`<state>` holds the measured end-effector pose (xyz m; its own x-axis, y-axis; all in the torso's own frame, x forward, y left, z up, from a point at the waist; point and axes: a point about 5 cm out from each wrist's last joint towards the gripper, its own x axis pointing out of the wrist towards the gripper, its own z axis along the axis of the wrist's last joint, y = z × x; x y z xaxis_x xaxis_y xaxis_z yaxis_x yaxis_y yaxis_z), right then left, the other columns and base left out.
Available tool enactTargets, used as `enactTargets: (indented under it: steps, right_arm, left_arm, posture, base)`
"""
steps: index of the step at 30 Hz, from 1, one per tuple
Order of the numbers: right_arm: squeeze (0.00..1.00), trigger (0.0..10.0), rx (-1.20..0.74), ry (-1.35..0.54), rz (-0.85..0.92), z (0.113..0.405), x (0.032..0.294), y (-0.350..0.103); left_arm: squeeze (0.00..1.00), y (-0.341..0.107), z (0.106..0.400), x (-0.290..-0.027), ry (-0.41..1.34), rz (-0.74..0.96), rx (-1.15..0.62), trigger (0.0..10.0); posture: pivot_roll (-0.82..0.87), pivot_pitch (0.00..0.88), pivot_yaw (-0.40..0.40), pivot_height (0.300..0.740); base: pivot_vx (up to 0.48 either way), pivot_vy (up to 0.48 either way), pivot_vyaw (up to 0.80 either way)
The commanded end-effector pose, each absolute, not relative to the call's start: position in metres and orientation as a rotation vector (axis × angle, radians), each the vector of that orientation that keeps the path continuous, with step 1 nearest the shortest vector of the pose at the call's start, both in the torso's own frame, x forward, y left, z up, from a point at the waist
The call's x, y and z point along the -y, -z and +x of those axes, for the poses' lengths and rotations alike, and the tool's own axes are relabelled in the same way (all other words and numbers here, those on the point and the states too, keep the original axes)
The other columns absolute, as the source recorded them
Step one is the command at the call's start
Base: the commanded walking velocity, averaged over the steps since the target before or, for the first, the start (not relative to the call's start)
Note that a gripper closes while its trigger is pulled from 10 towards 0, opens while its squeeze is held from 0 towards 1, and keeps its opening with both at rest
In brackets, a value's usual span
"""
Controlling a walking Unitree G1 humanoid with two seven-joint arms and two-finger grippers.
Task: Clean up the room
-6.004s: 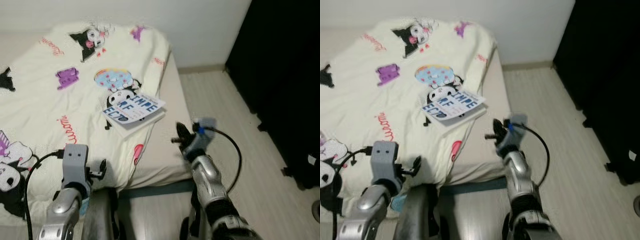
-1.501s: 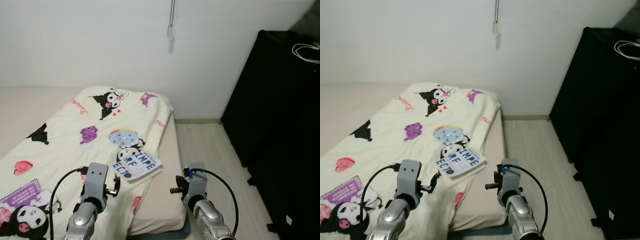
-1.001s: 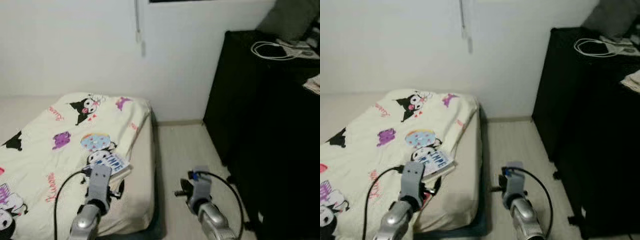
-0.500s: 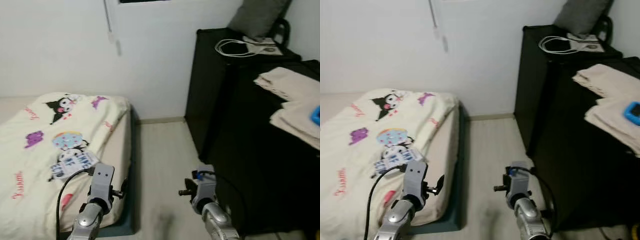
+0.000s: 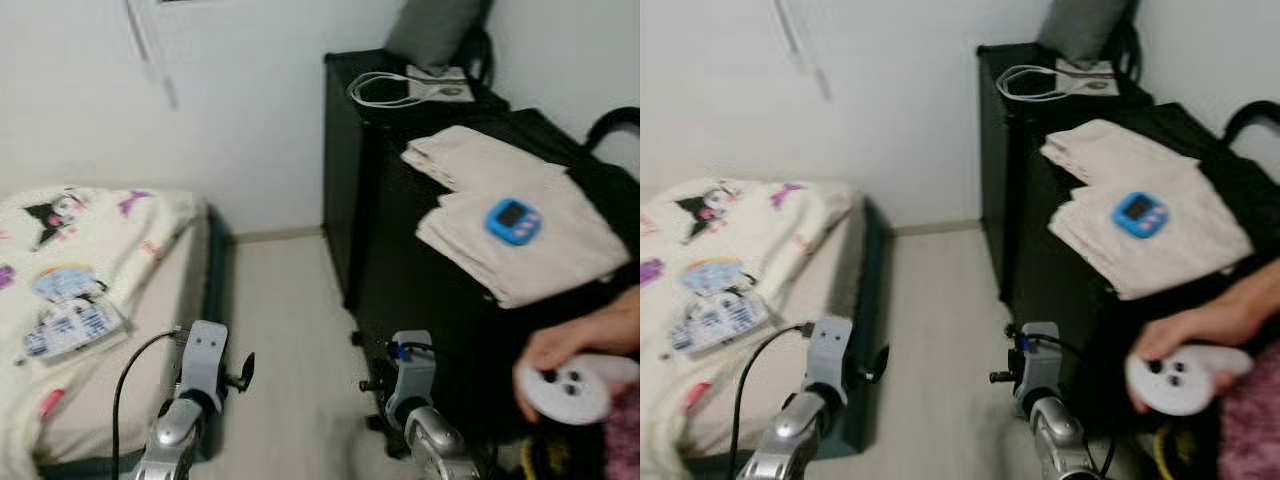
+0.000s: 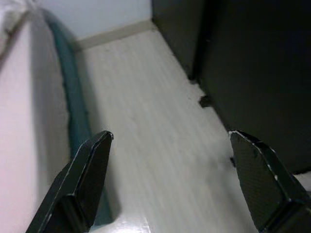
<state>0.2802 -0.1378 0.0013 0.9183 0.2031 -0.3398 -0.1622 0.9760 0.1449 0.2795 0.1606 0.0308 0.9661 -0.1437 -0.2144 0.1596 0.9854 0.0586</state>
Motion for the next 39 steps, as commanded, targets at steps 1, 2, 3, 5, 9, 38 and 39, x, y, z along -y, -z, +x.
enactTargets:
  steps: [1,2,3,5,9,38,39]
  right_arm:
    - [0.00,10.0,-0.371,-0.196,0.135,0.277,0.131,0.002]
    - [0.00,10.0,-0.371,-0.194,0.136,0.277,0.131,0.002]
    - [0.00,10.0,-0.371,-0.194,0.136,0.277,0.131,0.002]
    - [0.00,10.0,-0.370,-0.192,0.138,0.277,0.131,0.002]
    - [0.00,10.0,-0.370,-0.191,0.140,0.276,0.131,0.002]
    - [0.00,10.0,-0.241,-0.162,0.155,0.288,0.140,-0.018]
    - [0.00,10.0,-0.241,-0.162,0.155,0.288,0.140,-0.018]
  left_arm:
    - [0.00,-0.024,0.275,-0.170,0.124,0.081,-0.252,10.0]
    - [0.00,-0.024,0.275,-0.171,0.117,0.091,-0.252,10.0]
    - [0.00,-0.024,0.275,-0.171,0.117,0.091,-0.252,10.0]
    - [0.00,-0.024,0.275,-0.174,0.099,0.104,-0.247,10.0]
    - [0.00,-0.025,0.275,-0.177,0.079,0.105,-0.241,10.0]
    - [0.00,-0.040,0.282,-0.172,0.069,0.087,-0.147,10.0]
    - [0.00,-0.040,0.282,-0.172,0.069,0.087,-0.147,10.0]
  posture:
    - [-0.01,0.115,0.009,0.740]
    - [-0.02,0.114,0.010,0.740]
    - [-0.02,0.114,0.010,0.740]
    - [-0.01,0.114,0.008,0.740]
    - [-0.01,0.115,0.005,0.740]
    - [-0.03,0.132,0.006,0.740]
    - [-0.03,0.132,0.006,0.740]
  base:
    - [0.000,0.000,0.00]
    - [0.000,0.000,0.00]
    - [0.000,0.000,0.00]
    - [0.000,0.000,0.00]
    - [0.000,0.000,0.00]
    - [0.104,0.000,0.00]
    - [0.356,0.000,0.00]
